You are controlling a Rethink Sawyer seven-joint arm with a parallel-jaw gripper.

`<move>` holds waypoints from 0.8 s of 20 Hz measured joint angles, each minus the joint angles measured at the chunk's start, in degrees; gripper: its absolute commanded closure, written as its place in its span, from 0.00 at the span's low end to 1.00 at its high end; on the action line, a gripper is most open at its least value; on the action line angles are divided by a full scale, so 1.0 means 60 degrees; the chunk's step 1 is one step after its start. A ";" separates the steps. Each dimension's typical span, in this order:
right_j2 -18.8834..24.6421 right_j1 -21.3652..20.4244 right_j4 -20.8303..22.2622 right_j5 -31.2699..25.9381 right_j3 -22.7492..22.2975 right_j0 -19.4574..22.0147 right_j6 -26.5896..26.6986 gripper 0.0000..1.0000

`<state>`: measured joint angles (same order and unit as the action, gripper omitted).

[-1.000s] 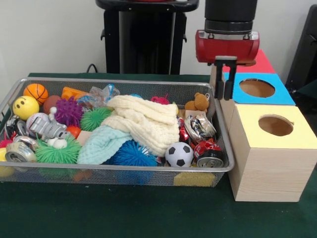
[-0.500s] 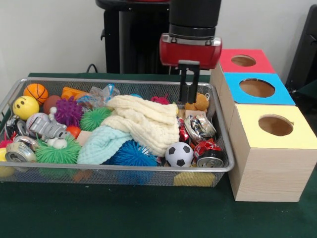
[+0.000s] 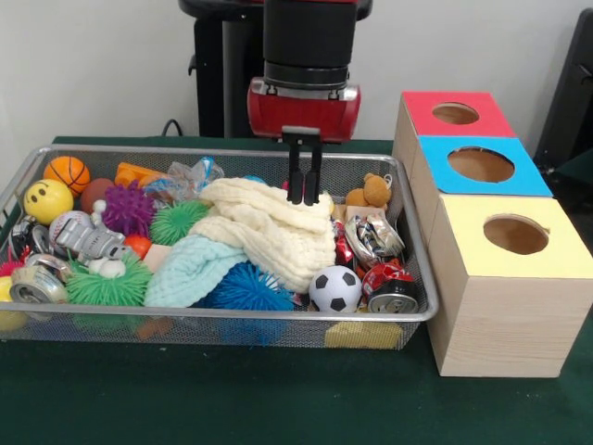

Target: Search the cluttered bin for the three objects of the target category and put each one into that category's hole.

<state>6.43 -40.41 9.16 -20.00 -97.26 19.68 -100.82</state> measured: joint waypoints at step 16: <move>0.0191 0.1136 0.0809 0.0779 -0.0171 -0.0072 0.0000 1.00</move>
<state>7.58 -33.60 14.02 -15.32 -98.28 19.25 -100.82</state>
